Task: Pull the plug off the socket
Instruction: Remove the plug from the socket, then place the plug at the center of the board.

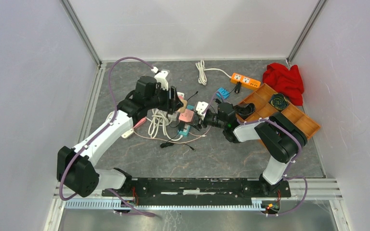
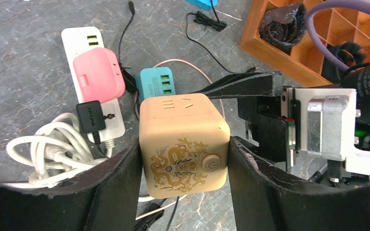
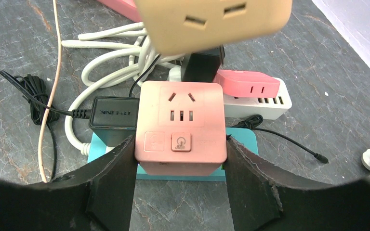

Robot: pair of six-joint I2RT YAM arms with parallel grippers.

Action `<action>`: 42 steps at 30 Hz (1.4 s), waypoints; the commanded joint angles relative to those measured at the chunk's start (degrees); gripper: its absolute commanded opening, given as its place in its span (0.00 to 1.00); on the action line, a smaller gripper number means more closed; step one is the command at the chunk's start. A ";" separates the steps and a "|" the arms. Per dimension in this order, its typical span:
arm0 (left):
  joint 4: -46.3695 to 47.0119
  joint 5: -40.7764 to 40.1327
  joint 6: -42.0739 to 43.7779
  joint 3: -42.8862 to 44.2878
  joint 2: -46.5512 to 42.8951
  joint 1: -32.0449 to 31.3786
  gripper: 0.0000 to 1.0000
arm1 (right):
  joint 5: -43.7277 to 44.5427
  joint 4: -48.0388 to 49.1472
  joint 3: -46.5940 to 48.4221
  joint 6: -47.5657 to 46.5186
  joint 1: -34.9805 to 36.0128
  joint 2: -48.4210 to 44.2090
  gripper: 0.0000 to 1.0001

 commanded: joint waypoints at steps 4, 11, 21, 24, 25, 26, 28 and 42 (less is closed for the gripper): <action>4.51 4.65 -1.46 1.39 -1.22 0.30 0.02 | 3.83 -13.89 -2.30 -3.26 -1.28 3.53 0.00; 7.60 6.30 -1.15 -0.40 -4.09 3.20 0.02 | 1.25 -14.00 -2.21 -2.57 -2.22 3.03 0.26; 8.44 6.75 -0.88 -1.02 -4.21 4.20 0.02 | -2.64 -14.05 -2.59 -1.45 -3.83 -0.76 0.84; 8.63 6.47 -0.63 -1.19 -4.43 4.46 0.02 | -3.68 -14.31 -2.72 -1.38 -4.37 -2.18 0.93; 8.68 6.22 -0.54 -1.26 -4.56 4.56 0.02 | -3.95 -14.31 -2.81 -1.36 -4.69 -2.71 0.94; 8.72 6.07 -0.45 -1.28 -4.56 4.66 0.02 | -4.17 -14.31 -2.91 -1.36 -4.92 -3.22 0.95; 8.76 5.72 -0.28 -1.37 -4.62 4.82 0.02 | -4.45 -14.29 -3.13 -1.36 -5.39 -4.34 0.95; 9.80 1.52 2.55 -2.56 -5.81 7.64 0.02 | -12.75 -43.09 5.89 -23.86 -8.72 -17.51 0.96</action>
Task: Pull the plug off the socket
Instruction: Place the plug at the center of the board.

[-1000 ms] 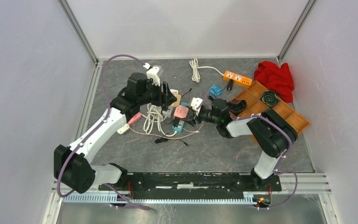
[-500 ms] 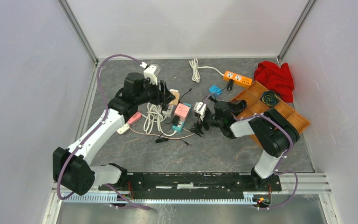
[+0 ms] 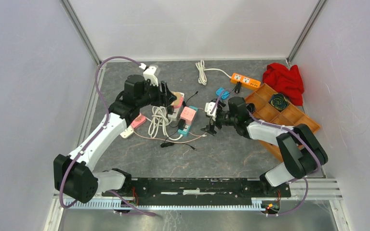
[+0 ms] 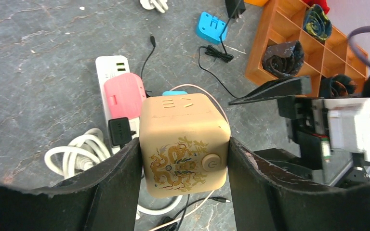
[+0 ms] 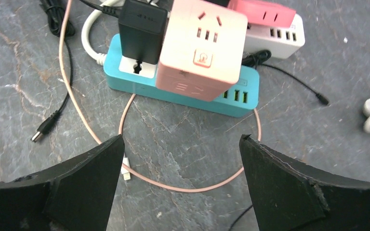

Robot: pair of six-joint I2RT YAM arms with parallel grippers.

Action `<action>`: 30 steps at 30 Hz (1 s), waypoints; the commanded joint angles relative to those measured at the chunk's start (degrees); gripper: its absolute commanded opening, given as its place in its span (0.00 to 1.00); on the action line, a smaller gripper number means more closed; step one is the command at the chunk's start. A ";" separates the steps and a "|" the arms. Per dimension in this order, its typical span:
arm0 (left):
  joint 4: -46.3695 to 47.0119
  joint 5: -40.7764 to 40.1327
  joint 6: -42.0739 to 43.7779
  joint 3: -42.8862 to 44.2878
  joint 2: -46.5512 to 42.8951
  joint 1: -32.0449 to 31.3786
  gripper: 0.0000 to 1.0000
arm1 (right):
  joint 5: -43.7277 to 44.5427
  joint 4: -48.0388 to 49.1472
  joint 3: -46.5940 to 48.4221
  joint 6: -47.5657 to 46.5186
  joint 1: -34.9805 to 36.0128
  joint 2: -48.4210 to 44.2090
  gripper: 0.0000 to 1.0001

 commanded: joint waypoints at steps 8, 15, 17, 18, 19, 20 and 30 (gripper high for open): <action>4.95 -2.58 3.12 0.76 0.50 5.95 0.02 | -6.28 -40.01 18.42 -15.50 -1.70 -15.36 0.96; 6.48 -0.61 2.48 5.45 6.43 10.28 0.02 | -4.46 -27.32 1.65 -17.99 -4.15 -27.48 0.98; 6.92 -0.85 2.05 7.17 9.03 11.59 0.02 | -4.40 -27.35 0.56 -19.90 -4.49 -27.07 0.98; 6.99 -0.86 1.92 8.31 10.62 12.21 0.02 | -4.24 -28.26 1.04 -20.27 -4.56 -26.29 0.98; 6.87 -0.86 1.66 9.78 12.07 13.18 0.02 | -4.20 -29.41 1.71 -20.57 -4.59 -25.35 0.98; 6.83 -0.68 1.40 10.47 13.61 13.98 0.02 | -4.20 -30.62 2.67 -20.63 -4.54 -24.32 0.98; 2.82 2.03 0.14 23.47 29.07 22.45 0.02 | -2.53 -32.51 3.23 -22.68 -4.54 -24.24 0.98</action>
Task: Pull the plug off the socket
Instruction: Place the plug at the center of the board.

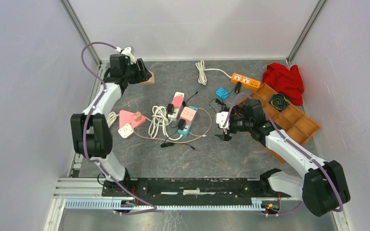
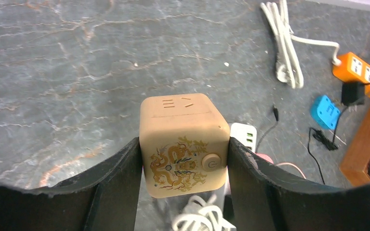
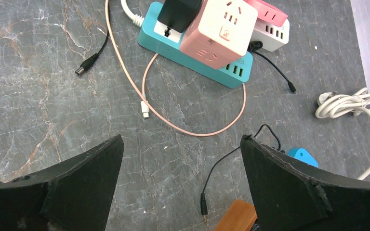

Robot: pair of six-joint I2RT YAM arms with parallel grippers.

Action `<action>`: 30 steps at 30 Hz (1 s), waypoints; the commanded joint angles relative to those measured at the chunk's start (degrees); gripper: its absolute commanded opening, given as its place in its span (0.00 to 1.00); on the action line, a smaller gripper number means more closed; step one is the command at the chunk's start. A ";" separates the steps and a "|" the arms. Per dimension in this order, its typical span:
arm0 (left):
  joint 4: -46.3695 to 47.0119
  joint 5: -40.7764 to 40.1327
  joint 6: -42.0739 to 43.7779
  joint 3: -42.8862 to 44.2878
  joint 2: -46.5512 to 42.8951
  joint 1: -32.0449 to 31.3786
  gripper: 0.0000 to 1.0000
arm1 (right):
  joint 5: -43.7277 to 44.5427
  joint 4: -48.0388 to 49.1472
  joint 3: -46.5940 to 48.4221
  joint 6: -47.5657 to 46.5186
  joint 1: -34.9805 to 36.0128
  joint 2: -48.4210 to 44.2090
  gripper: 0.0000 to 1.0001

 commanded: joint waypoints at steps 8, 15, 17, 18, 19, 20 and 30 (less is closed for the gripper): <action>-8.43 6.60 -2.86 21.29 20.14 9.80 0.02 | 1.16 -1.38 2.72 -4.45 -0.03 -0.39 0.98; -16.35 10.11 -6.07 35.81 32.91 14.03 0.04 | 1.24 -2.39 2.95 -5.94 -0.05 0.32 0.98; -16.37 10.55 -7.08 38.33 35.06 14.77 0.05 | 1.33 -2.89 3.22 -6.38 0.01 0.67 0.98; -16.46 10.67 -7.69 39.60 36.19 15.19 0.05 | 1.40 -3.13 3.32 -6.60 0.00 0.81 0.98; -16.55 10.85 -8.43 41.02 37.41 15.53 0.05 | 1.50 -3.31 3.40 -6.72 0.01 0.86 0.98; -16.88 11.07 -9.08 42.97 39.14 15.99 0.05 | 1.58 -3.41 3.42 -6.85 0.08 0.97 0.98; -17.42 11.20 -12.81 47.88 45.24 17.62 0.43 | 2.28 -3.56 3.37 -7.53 0.37 1.47 0.98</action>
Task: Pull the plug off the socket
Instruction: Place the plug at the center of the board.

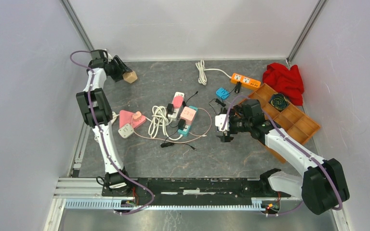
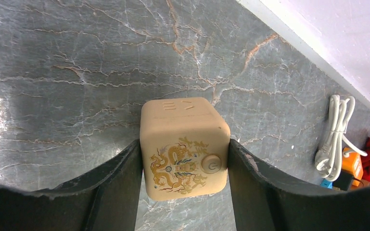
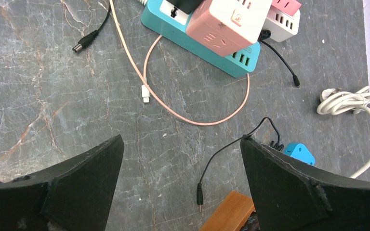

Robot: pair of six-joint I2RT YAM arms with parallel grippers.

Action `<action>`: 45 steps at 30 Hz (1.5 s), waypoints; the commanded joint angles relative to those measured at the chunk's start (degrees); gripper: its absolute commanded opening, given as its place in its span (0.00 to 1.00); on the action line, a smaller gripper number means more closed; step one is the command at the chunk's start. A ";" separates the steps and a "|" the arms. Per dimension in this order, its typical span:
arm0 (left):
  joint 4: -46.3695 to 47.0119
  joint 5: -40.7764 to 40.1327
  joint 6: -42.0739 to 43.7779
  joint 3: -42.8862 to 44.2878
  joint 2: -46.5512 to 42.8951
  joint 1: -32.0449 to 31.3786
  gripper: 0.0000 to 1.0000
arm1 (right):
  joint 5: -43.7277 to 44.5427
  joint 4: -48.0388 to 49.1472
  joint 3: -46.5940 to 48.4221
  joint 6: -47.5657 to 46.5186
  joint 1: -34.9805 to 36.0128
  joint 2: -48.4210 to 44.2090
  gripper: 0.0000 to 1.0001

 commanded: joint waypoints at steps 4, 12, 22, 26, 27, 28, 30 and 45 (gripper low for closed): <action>-0.67 -1.41 -2.32 1.17 0.60 0.95 0.63 | 0.71 0.63 2.50 -1.18 0.40 0.77 0.98; -1.53 -2.31 -1.10 -1.21 -4.56 2.44 1.00 | 0.30 0.25 2.59 -1.23 0.36 0.28 0.98; 1.99 -8.97 4.92 -14.50 -22.92 2.73 1.00 | 0.41 0.42 2.12 -1.50 0.38 -0.33 0.98; 12.92 -9.81 5.24 -31.60 -37.01 2.59 1.00 | -0.83 1.12 1.29 -1.59 0.35 -1.13 0.98; 14.82 -9.35 5.17 -35.13 -40.62 2.51 1.00 | -1.15 1.22 1.08 -1.71 0.26 -1.28 0.98; 16.91 -8.49 4.50 -39.04 -44.17 2.49 1.00 | -1.58 1.31 0.90 -1.98 0.26 -1.41 0.98; 25.93 -2.85 1.72 -48.16 -51.45 2.53 1.00 | -2.22 1.35 0.49 -2.61 0.25 -1.57 0.98; 23.39 2.56 -4.55 -76.02 -88.49 -6.99 1.00 | -3.58 2.48 -1.85 -5.11 -1.07 -2.36 0.98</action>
